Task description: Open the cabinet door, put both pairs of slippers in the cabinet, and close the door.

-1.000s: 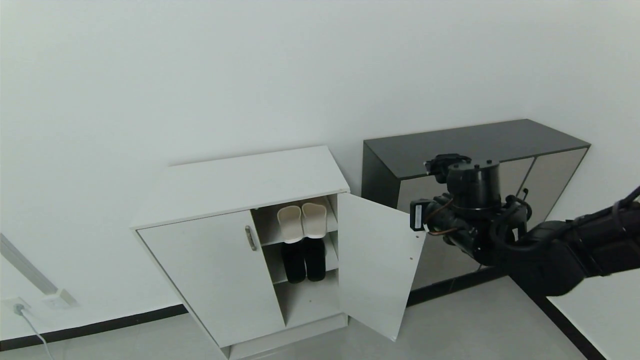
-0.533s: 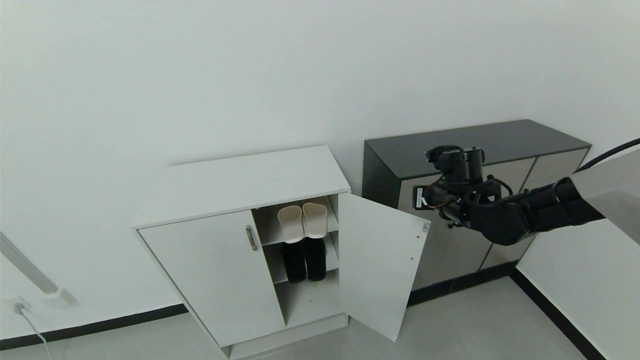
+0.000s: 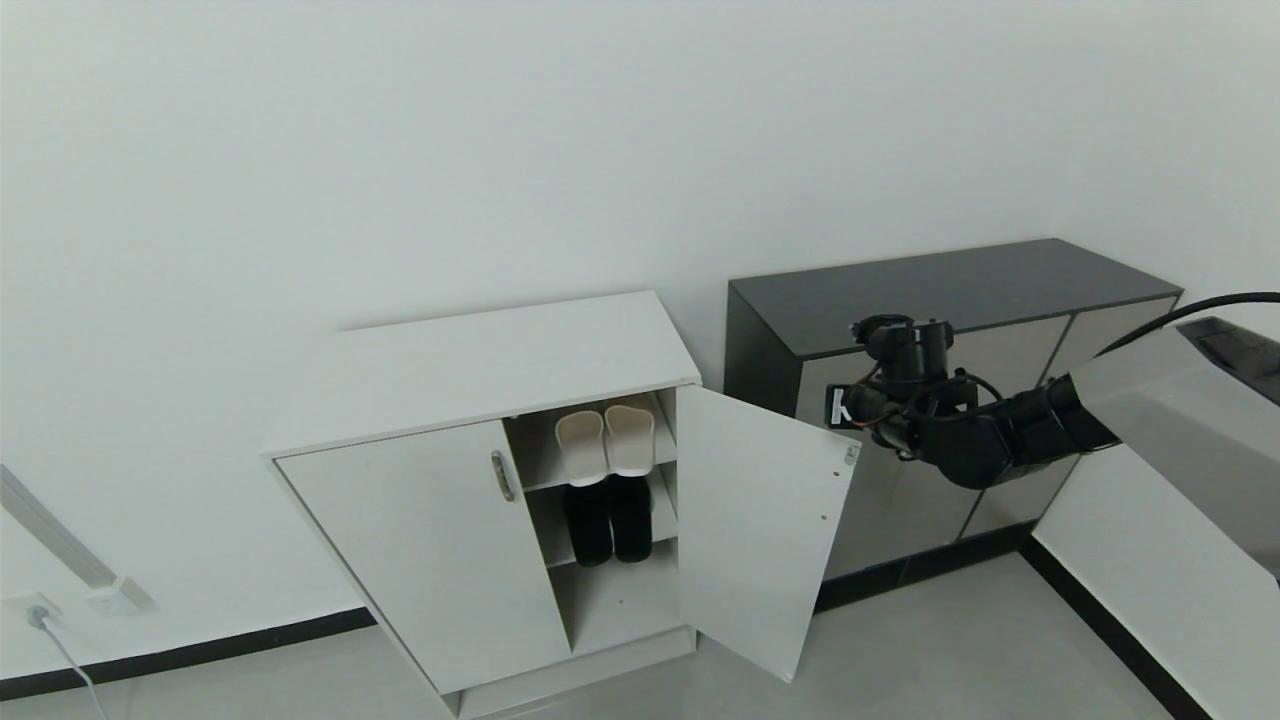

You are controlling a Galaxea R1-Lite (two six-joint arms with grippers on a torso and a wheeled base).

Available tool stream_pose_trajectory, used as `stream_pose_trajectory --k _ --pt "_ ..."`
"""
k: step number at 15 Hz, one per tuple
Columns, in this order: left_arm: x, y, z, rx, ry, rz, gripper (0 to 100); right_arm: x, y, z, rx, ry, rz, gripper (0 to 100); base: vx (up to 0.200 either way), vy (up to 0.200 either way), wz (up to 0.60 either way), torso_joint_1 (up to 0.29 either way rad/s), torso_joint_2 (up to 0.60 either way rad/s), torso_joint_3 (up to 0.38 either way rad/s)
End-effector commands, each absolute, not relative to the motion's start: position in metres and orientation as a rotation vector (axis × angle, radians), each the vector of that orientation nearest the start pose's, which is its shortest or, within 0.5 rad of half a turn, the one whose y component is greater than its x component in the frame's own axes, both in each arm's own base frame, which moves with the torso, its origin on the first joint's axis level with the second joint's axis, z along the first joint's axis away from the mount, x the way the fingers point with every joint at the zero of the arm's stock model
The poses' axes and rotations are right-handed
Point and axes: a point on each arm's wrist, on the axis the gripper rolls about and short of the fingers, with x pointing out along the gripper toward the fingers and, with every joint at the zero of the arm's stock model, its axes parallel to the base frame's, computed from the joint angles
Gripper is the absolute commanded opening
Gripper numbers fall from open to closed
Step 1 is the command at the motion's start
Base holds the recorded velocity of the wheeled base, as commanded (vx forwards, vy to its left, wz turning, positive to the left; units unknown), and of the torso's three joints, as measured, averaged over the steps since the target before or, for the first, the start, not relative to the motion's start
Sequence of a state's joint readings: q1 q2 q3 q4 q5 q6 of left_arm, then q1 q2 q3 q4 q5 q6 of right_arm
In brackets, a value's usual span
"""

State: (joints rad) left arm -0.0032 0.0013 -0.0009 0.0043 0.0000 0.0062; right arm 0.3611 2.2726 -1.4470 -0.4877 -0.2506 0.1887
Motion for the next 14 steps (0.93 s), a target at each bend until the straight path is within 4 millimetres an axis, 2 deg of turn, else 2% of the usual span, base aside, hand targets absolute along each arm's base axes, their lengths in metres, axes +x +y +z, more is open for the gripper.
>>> stream_pose_trajectory --k 1,3,14 --pt "-0.023 0.0 0.075 0.006 0.006 -0.003 0 0.442 0.158 0.11 0.088 0.338 0.074 0 0.0 0.0 0.0 0.0 0.0 0.0" --pt "-0.023 0.0 0.075 0.005 0.005 -0.003 0 0.444 0.155 0.111 0.09 0.335 0.07 0 0.0 0.0 0.0 0.0 0.0 0.0" --pt "-0.023 0.0 0.075 0.005 0.006 0.0 0 0.449 0.154 0.089 0.076 0.382 0.059 0 0.0 0.0 0.0 0.0 0.0 0.0"
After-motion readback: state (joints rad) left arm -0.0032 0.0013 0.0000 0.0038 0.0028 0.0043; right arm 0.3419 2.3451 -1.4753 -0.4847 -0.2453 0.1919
